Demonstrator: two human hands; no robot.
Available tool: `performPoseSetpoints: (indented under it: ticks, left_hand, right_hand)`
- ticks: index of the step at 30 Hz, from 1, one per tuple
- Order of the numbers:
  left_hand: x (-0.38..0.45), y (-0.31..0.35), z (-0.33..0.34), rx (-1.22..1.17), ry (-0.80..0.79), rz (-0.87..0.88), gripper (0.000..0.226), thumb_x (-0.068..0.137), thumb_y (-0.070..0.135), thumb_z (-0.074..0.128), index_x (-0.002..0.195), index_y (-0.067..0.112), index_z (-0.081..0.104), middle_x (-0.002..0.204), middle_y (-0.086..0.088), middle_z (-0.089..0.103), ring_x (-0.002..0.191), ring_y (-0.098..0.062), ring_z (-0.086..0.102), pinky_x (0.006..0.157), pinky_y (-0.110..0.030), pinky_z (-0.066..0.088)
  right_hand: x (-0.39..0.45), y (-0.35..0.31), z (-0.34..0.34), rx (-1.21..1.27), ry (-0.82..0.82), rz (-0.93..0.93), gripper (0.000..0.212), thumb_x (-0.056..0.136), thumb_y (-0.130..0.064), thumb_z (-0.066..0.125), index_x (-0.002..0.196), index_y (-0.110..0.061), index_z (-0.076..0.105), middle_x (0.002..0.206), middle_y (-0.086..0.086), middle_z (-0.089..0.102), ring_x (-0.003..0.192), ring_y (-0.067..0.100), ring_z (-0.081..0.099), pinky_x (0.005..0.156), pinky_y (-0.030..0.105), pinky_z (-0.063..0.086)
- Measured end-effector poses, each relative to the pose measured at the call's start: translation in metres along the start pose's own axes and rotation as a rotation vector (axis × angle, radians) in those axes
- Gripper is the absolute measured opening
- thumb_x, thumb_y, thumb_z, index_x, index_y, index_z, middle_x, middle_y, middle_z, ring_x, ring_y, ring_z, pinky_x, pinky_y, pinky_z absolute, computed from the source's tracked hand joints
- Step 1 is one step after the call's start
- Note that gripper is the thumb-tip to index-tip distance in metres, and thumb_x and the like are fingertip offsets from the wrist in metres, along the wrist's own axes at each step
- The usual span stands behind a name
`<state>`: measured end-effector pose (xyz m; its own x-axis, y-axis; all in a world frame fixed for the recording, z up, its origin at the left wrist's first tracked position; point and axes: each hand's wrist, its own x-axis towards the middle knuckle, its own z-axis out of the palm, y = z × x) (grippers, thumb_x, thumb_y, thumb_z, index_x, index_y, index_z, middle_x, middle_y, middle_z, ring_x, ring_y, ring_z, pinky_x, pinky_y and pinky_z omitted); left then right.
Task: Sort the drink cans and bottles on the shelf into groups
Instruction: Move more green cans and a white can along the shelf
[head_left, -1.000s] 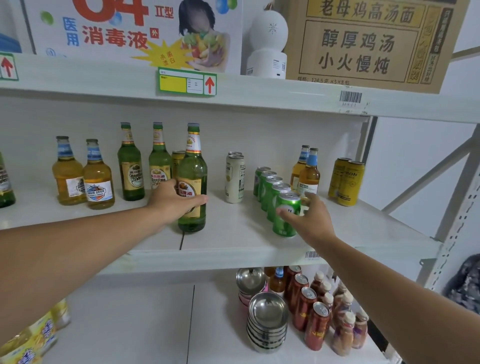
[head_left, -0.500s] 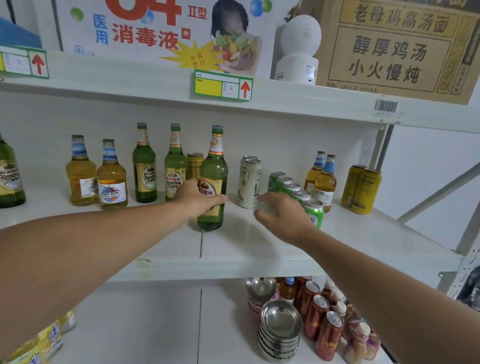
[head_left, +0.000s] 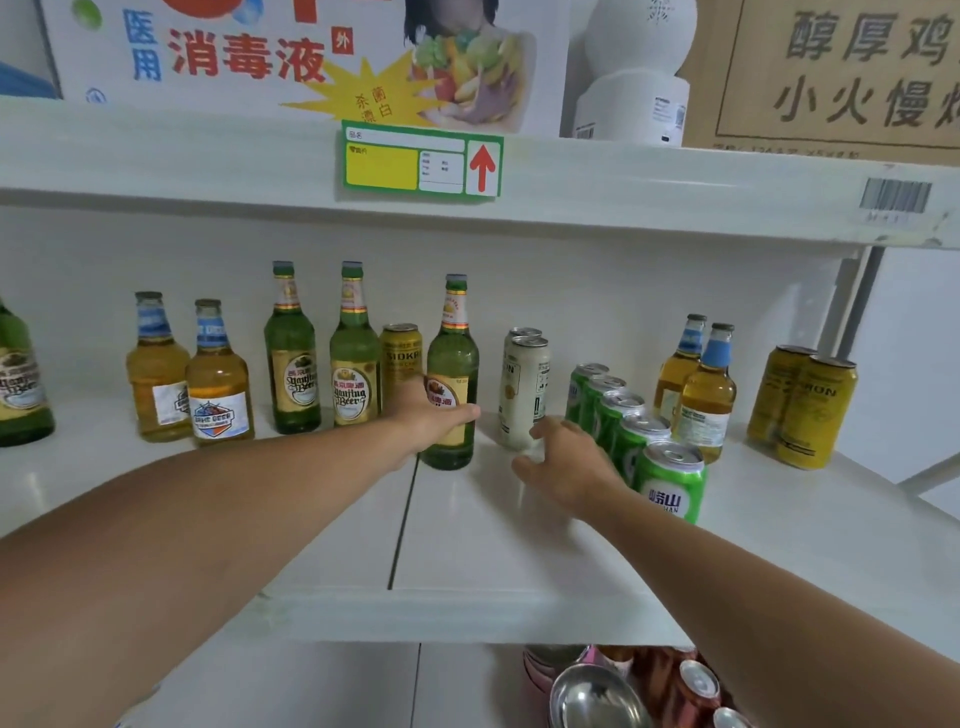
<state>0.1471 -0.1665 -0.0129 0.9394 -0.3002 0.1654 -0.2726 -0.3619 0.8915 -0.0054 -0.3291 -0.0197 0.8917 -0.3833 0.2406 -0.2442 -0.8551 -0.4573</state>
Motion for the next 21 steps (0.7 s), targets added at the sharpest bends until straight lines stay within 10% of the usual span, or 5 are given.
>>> performPoseSetpoints:
  ticks: [21]
  left_hand:
    - [0.095, -0.009, 0.041, 0.081, -0.008, 0.005, 0.07, 0.085, 0.05, 0.088, 0.137, 0.02, 0.052, 0.124, -0.005, 0.066, 0.117, -0.028, 0.066, 0.1, -0.047, 0.058]
  right_hand:
    - [0.015, 0.016, 0.019, 0.044, 0.12, 0.033, 0.037, 0.097, -0.038, 0.066, 0.13, -0.022, 0.061, 0.129, 0.0, 0.057, 0.109, 0.021, 0.058, 0.088, 0.035, 0.05]
